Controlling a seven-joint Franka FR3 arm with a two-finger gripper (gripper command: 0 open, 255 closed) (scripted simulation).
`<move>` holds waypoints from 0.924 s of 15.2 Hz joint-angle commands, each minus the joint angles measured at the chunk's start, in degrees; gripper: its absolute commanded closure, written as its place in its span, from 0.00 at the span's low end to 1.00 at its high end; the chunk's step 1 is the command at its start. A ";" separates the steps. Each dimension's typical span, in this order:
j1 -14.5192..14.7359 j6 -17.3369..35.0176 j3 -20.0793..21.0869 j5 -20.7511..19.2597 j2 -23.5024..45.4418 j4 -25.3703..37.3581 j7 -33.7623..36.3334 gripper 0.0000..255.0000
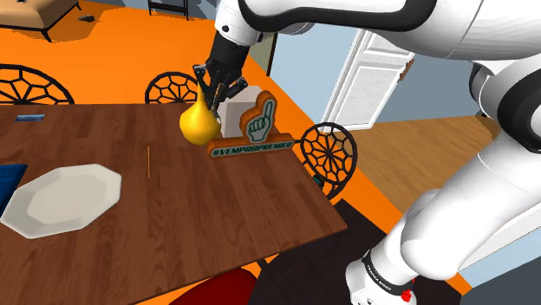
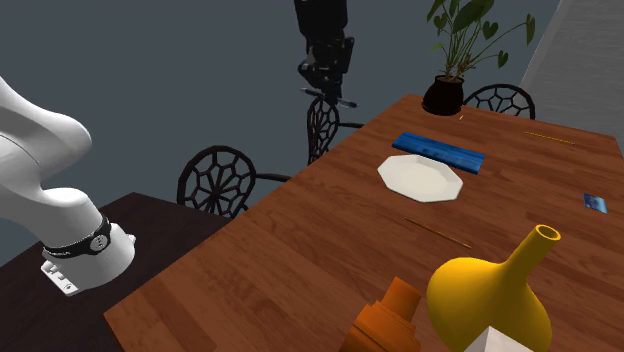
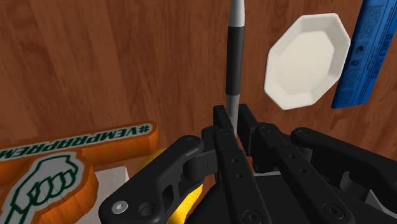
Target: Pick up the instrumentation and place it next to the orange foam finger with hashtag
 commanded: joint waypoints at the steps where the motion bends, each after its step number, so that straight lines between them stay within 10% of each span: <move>1: -1.44 0.24 -1.62 0.95 -1.07 -1.71 -3.44 1.00; 14: -9.58 -3.60 -11.03 3.11 0.56 0.73 -21.14 1.00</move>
